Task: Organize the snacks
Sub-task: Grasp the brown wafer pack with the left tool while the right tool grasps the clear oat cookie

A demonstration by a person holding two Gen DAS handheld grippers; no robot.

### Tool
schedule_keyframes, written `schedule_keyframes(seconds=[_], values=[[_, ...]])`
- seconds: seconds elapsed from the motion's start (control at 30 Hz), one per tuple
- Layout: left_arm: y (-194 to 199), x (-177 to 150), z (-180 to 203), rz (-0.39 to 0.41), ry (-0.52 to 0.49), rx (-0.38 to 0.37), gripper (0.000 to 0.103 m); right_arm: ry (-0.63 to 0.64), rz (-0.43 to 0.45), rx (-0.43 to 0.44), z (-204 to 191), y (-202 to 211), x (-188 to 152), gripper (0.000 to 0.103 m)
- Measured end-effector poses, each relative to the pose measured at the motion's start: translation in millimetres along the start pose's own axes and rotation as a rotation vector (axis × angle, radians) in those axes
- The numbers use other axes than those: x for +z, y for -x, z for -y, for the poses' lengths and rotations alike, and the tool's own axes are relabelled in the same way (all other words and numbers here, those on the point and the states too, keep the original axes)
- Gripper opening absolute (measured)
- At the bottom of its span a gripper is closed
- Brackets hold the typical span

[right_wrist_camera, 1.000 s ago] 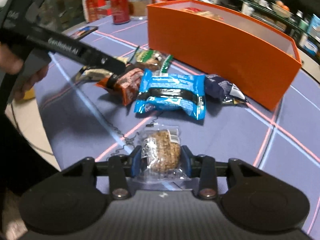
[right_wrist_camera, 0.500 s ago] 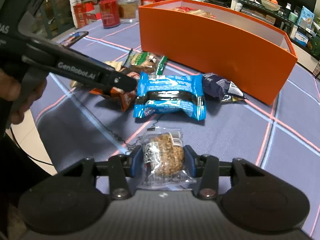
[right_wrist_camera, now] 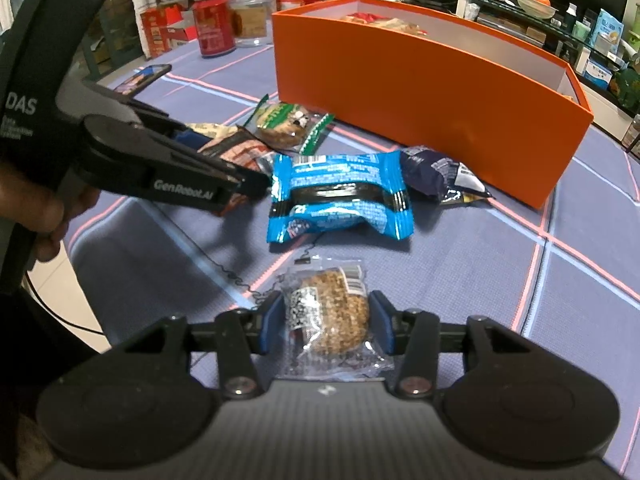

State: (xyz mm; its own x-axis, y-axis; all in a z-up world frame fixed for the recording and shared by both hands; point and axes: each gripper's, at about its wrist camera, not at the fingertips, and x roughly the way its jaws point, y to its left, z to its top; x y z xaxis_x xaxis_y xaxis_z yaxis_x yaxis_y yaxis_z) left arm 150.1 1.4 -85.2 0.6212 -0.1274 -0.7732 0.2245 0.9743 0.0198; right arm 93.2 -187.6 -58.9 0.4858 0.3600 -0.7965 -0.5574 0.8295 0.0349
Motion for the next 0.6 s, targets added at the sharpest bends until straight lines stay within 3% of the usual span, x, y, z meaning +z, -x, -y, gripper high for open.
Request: schedule_keyframes(seconds=[0.17,0.23,0.6], values=[[1,0,1,0.005,-0.009,-0.005,0.0,-0.005,-0.004,-0.01,-1,0,1,0.047],[3,0,0,0.002,0.001,-0.016,0.0,-0.012,-0.005,-0.016,0,1,1,0.039],[47,5,-12,0.091,0.0,-0.058,0.0,-0.004,0.032,-0.038,-4,14,1,0.035]])
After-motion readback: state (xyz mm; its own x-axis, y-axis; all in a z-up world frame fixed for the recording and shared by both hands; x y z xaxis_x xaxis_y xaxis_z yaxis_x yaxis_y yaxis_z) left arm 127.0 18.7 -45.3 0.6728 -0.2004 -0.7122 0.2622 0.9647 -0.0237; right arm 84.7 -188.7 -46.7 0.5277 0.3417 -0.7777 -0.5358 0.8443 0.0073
